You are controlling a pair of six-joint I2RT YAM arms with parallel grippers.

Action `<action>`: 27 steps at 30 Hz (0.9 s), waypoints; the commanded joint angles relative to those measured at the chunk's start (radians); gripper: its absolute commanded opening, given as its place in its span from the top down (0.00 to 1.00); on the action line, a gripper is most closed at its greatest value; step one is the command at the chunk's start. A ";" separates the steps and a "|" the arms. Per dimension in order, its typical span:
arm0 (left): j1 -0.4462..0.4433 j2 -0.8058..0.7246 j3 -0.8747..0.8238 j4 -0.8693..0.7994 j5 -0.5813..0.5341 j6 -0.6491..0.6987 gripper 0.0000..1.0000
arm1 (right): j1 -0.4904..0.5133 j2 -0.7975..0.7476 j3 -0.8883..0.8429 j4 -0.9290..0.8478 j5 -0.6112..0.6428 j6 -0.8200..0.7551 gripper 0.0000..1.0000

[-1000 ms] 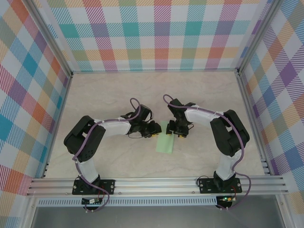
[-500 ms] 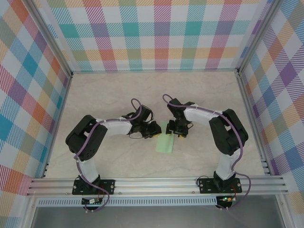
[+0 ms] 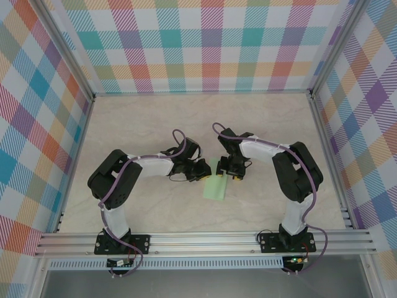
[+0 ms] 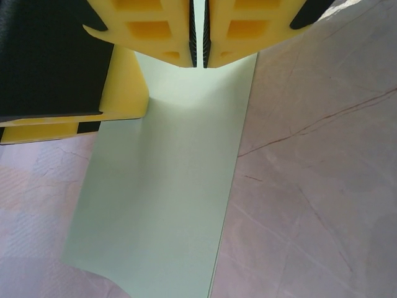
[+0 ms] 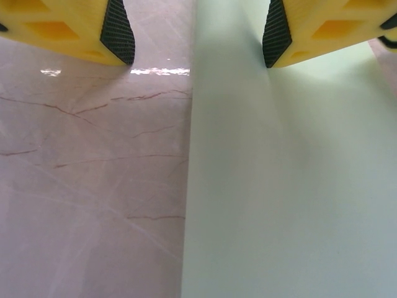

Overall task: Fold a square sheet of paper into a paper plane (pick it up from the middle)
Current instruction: Hold the square sheet of paper at the center of the table.

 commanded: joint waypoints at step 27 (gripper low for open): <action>-0.015 0.022 0.030 -0.041 0.007 0.023 0.87 | 0.017 0.096 -0.056 0.070 -0.031 -0.017 0.41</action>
